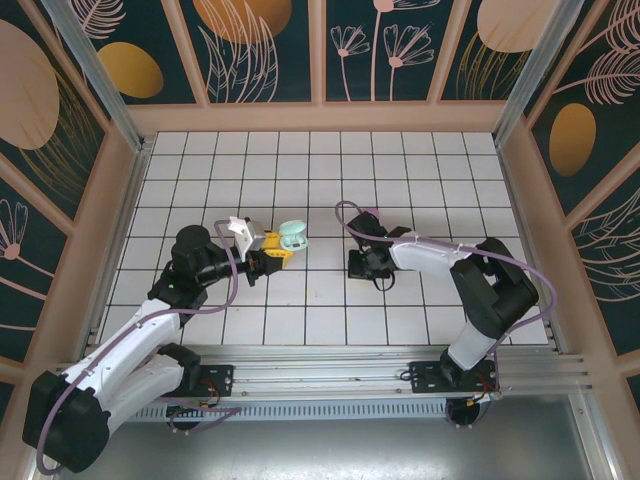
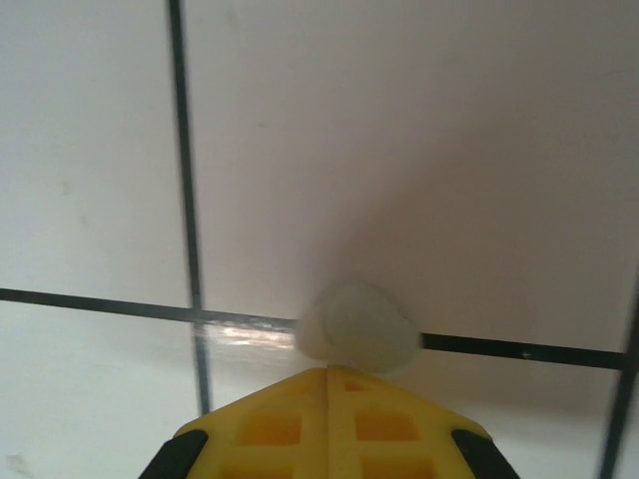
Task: Insert wireless bluetooth earbuds into charging case
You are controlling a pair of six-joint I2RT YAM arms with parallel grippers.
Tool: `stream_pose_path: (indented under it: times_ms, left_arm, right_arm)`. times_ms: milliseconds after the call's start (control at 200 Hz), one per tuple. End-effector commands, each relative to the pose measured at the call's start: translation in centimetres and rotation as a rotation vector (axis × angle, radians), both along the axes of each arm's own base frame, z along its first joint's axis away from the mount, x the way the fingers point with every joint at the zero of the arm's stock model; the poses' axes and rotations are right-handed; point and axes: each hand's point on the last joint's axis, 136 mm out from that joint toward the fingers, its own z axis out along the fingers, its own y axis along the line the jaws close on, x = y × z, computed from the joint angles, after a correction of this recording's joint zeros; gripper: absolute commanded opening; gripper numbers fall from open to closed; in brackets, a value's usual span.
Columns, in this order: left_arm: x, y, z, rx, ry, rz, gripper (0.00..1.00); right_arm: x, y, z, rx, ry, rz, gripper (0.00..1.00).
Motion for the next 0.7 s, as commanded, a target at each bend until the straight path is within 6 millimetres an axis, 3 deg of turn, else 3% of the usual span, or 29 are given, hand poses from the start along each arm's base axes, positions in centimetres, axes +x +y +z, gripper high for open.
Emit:
stream_pose_path:
  times_ms: [0, 225, 405, 576, 696]
  left_arm:
    - [-0.1, -0.2, 1.3, -0.029, -0.042, -0.017, 0.08]
    - [-0.2, -0.1, 1.2, -0.027, -0.042, -0.014, 0.08]
    - [-0.2, -0.1, 1.4, -0.026, -0.047, -0.01, 0.08]
    - [-0.2, -0.1, 1.5, -0.027, -0.05, -0.009, 0.08]
    - [-0.1, -0.1, 1.5, -0.026, -0.053, -0.009, 0.08]
  right_arm:
    - [0.2, -2.7, -0.6, -0.125, 0.004, 0.002, 0.03]
    - [1.8, -4.7, 0.0, -0.197, -0.021, 0.0, 0.03]
    - [3.3, -4.1, 1.2, -0.132, -0.05, -0.018, 0.03]
    - [2.5, -4.0, 2.9, -0.046, -0.052, -0.139, 0.03]
    - [1.5, -2.8, 4.7, 0.086, -0.077, -0.261, 0.11]
